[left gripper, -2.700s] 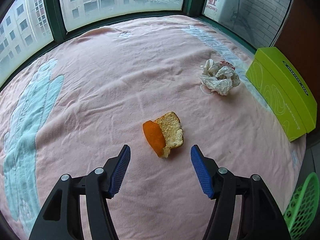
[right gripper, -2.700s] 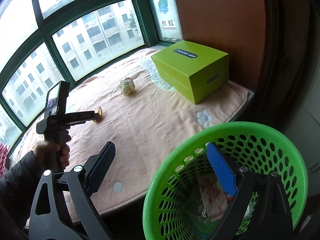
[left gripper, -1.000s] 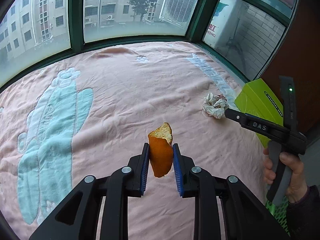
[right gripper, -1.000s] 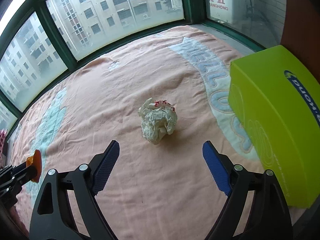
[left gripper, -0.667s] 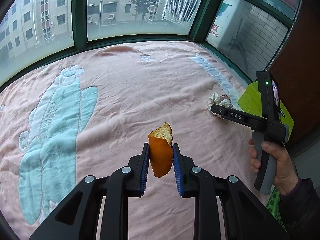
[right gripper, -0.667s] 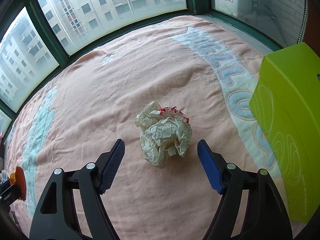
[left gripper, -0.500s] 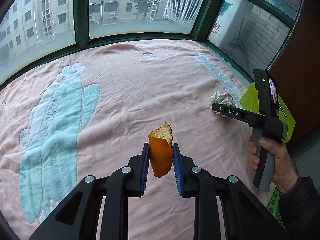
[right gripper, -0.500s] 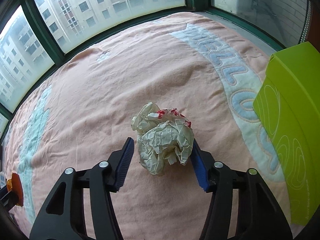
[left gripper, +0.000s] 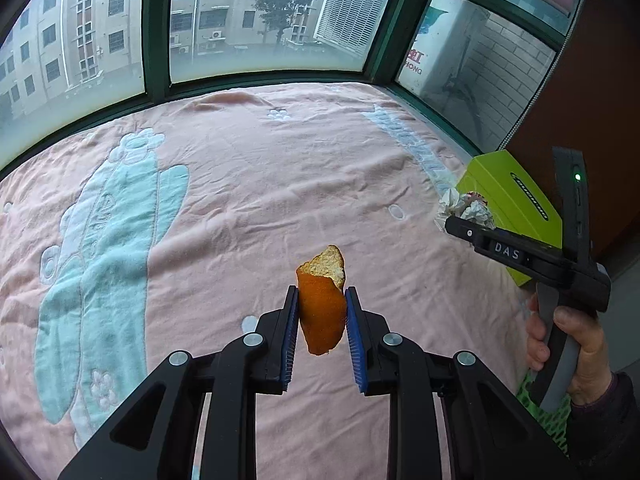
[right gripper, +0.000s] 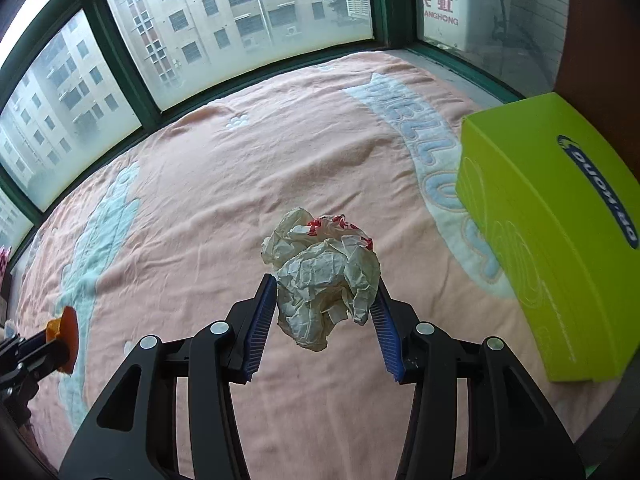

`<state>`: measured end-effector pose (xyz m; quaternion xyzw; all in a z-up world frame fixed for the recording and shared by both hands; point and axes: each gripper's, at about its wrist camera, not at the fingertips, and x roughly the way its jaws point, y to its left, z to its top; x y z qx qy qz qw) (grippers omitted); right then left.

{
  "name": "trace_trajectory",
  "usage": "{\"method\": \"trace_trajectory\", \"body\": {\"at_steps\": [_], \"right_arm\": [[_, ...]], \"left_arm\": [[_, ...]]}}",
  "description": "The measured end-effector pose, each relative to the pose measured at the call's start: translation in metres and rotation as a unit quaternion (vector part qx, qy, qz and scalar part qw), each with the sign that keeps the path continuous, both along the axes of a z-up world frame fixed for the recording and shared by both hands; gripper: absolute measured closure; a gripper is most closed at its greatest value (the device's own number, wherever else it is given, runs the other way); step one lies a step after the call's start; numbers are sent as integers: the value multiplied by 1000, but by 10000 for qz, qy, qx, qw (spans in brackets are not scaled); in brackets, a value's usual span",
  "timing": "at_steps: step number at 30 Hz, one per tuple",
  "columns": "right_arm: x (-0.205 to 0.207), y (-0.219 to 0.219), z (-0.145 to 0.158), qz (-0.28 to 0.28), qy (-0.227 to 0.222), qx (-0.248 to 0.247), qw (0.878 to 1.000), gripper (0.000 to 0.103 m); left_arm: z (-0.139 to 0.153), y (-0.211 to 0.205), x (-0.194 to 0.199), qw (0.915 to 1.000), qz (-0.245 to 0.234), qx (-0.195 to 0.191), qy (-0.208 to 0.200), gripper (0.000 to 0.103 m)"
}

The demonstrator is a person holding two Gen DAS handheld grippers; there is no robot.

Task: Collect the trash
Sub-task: 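Carry the tissue and peel over the basket and open the right gripper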

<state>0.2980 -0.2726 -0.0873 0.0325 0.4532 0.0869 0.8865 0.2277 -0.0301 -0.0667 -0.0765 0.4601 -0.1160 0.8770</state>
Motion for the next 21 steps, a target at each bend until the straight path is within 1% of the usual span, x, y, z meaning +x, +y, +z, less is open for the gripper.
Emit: {"method": "trace_trajectory", "body": {"at_steps": [5, 8, 10, 12, 15, 18, 21], "right_arm": [[-60, -6, 27, 24, -257, 26, 9997, 55], [-94, -11, 40, -69, -376, -65, 9992, 55], [-116, -17, 47, -166, -414, -36, 9990, 55], [-136, -24, 52, -247, -468, 26, 9986, 55], [-165, -31, 56, -432, -574, -94, 9974, 55], [-190, -41, 59, -603, -623, -56, 9962, 55], [-215, -49, 60, -811, -699, -128, 9942, 55]], "left_arm": [[14, -14, -26, 9997, -195, -79, -145, 81], [22, -24, -43, 9991, -330, -132, -245, 81], [27, -29, -54, 9985, -414, -180, -302, 81], [32, -36, -66, 9978, -512, -205, -372, 81], [37, -48, -82, 9965, -673, -271, -424, 81], [40, -61, -96, 9949, -840, -298, -465, 81], [40, -74, -108, 9933, -995, -358, -466, 81]]}}
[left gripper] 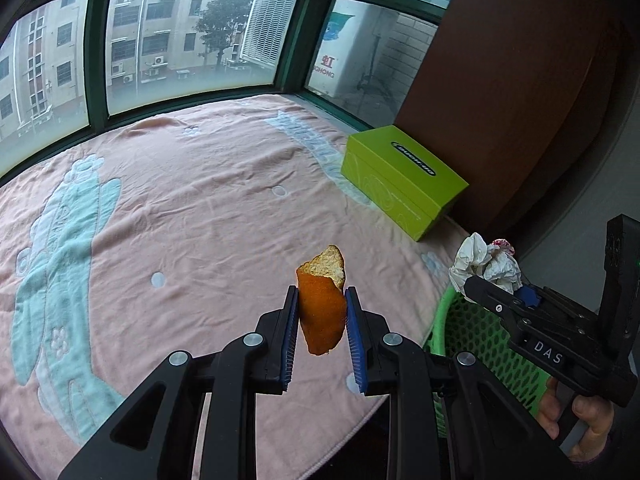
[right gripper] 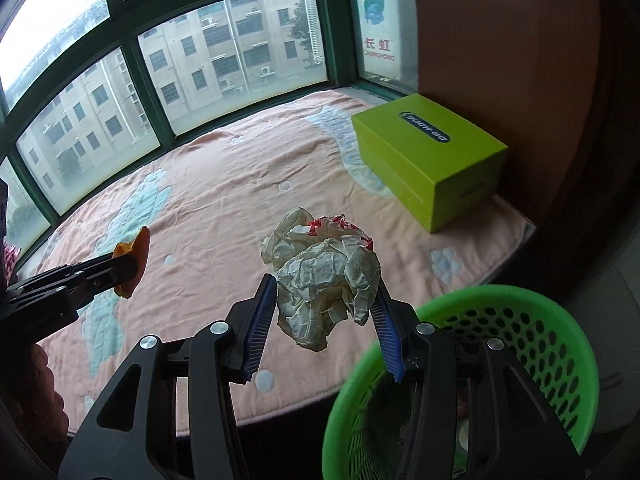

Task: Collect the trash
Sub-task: 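Carry the tissue and peel over the basket and open the right gripper, then open the left gripper to drop the orange peel into the basket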

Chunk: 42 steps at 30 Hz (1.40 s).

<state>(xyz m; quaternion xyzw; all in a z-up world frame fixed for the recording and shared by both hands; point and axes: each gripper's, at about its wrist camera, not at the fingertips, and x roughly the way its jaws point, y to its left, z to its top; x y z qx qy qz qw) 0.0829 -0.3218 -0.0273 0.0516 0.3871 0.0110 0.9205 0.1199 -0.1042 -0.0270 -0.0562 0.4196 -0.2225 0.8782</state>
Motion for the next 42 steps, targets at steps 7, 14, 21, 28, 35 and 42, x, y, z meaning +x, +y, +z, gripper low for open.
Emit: {"method": "trace_trajectory", "body": {"at_steps": [7, 14, 21, 28, 35, 42], "right_arm": [[-48, -28, -1, -508, -93, 8, 9987, 54], [-81, -56, -5, -989, -73, -34, 9951, 54], [-105, -86, -12, -1444, -19, 120, 9894, 53], [-126, -106, -15, -1754, -81, 248, 9841, 40], [-144, -117, -11, -1917, -169, 328, 9808, 32], [-159, -125, -9, -2067, -265, 351, 9774, 26]], "left_arm": [[6, -32, -22, 9992, -387, -31, -72, 81], [17, -55, -40, 9974, -684, -106, -190, 81], [22, -77, -51, 9948, -975, -122, -262, 81], [24, -98, -61, 9919, -1239, -92, -283, 81], [25, -119, -69, 9882, -1502, -78, -274, 81], [19, -142, -77, 9847, -1739, -74, -128, 80]]}}
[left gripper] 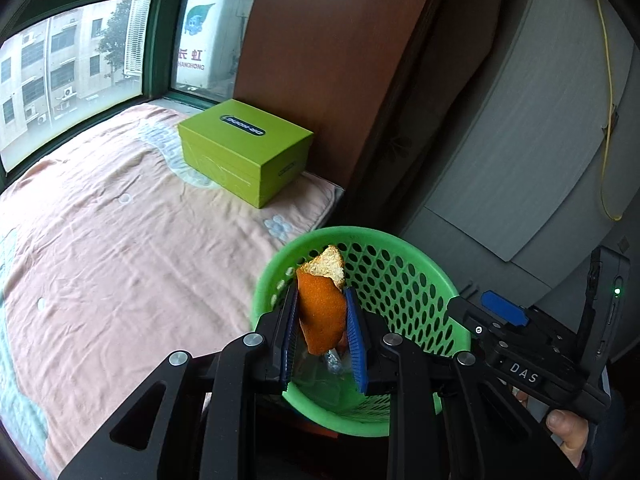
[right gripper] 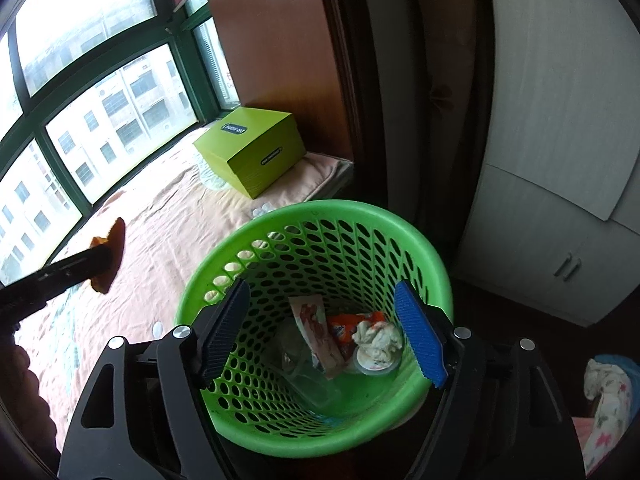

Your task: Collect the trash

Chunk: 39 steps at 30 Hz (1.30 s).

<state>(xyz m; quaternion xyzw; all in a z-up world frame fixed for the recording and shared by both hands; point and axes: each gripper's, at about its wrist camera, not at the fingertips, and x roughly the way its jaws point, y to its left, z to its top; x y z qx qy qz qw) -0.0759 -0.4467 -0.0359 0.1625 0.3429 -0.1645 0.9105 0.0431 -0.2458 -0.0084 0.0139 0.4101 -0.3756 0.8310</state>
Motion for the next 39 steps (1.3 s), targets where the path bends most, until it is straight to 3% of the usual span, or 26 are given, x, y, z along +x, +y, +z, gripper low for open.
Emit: {"method": "trace_trajectory", "body": {"at_steps": [15, 21, 23, 31, 34, 39], "right_arm": [[-17, -13, 3, -198, -135, 99, 9997, 24], [-18, -14, 4, -221, -171, 117, 9995, 24], [-18, -14, 4, -217, -170, 123, 9995, 24], [-15, -12, 4, -151, -181, 113, 9997, 24], [-14, -10, 5, -106, -193, 110, 9997, 24], [-9, -2, 8, -8, -213, 85, 9997, 20]], "left_arm": [[-6, -35, -10, 9994, -310, 120, 5, 77], [-8, -40, -10, 9993, -365, 98, 50, 64], [-8, -41, -11, 9992, -378, 88, 21, 53], [-6, -33, -11, 9996, -235, 137, -83, 40], [-2, -23, -9, 9997, -72, 168, -153, 27], [5, -6, -3, 9995, 127, 121, -243, 23]]}}
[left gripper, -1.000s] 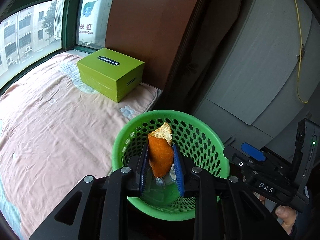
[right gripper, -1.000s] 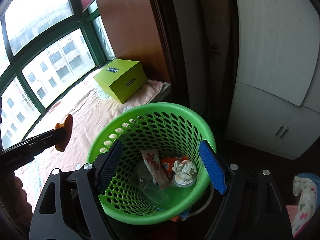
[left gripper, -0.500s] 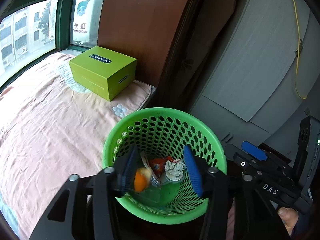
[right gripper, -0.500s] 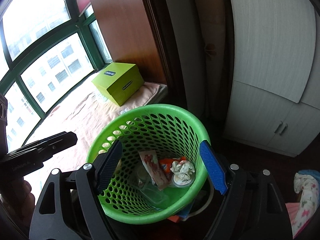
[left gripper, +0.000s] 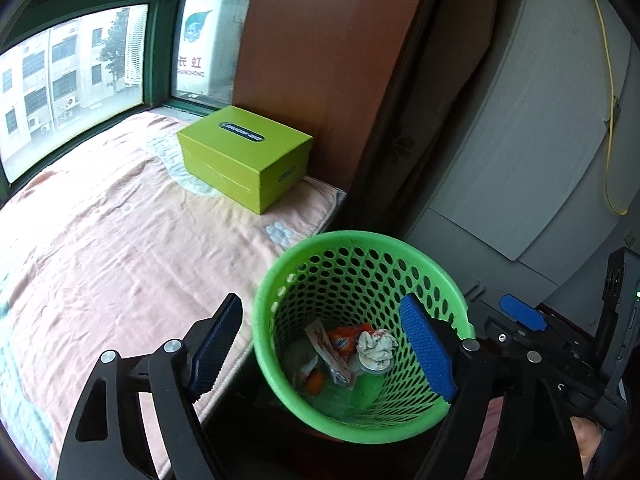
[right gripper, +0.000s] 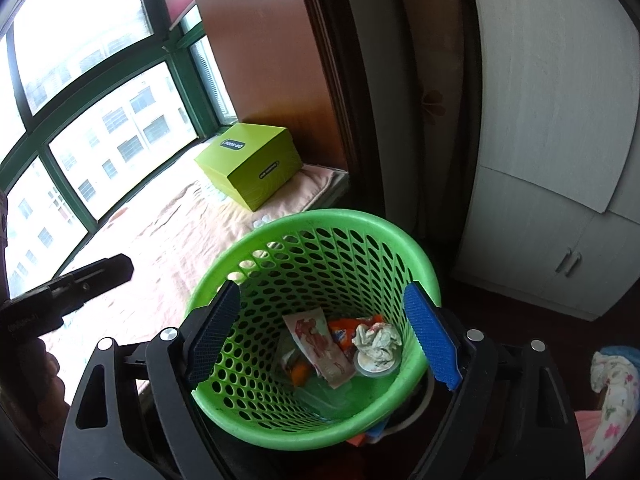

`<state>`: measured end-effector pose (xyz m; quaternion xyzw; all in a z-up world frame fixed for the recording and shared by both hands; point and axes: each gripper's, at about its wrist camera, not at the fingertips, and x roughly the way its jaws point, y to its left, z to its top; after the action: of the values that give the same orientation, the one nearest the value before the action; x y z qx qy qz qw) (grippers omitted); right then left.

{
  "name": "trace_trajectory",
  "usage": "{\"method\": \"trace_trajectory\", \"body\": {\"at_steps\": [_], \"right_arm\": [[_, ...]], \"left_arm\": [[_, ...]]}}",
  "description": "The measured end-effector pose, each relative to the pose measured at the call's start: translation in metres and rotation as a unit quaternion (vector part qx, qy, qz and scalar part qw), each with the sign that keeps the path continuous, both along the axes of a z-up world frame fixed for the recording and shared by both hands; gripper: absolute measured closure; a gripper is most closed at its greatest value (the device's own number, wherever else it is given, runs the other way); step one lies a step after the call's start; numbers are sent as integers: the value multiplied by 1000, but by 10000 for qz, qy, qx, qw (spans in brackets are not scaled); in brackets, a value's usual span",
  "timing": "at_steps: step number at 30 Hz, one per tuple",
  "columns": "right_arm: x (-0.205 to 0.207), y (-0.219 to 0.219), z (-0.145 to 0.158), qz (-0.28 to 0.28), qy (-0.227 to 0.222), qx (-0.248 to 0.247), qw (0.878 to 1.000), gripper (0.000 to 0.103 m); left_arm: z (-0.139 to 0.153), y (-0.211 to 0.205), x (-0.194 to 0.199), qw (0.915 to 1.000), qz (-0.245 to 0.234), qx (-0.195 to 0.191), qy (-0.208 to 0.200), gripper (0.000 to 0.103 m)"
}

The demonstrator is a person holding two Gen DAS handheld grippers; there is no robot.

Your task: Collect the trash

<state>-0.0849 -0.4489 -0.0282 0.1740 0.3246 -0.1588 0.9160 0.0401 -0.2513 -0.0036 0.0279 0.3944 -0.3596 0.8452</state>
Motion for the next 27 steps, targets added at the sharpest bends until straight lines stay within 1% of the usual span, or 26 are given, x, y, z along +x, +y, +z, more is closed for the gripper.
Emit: {"method": "trace_trajectory", "body": {"at_steps": [2, 3, 7, 12, 18, 24, 27], "right_arm": [[2, 3, 2, 46, -15, -17, 10000, 20], [3, 5, 2, 76, -25, -27, 10000, 19], [8, 12, 5, 178, -75, -57, 9998, 15], [17, 23, 8, 353, -116, -106, 9993, 13], [28, 39, 13, 598, -168, -162, 9979, 13], [40, 55, 19, 795, -218, -259, 9963, 9], [47, 63, 21, 913, -233, -286, 9951, 9]], "left_arm": [[3, 7, 2, 9999, 97, 27, -72, 19], [5, 11, 2, 9998, 146, 22, -101, 18], [8, 25, 5, 9992, 358, 44, -188, 12], [11, 42, 8, 9972, 630, 174, -349, 10], [12, 66, 14, 9944, 929, 245, -437, 9], [13, 90, 18, 9892, 1268, 454, -581, 9], [12, 105, 21, 9866, 1439, 488, -587, 9]]}}
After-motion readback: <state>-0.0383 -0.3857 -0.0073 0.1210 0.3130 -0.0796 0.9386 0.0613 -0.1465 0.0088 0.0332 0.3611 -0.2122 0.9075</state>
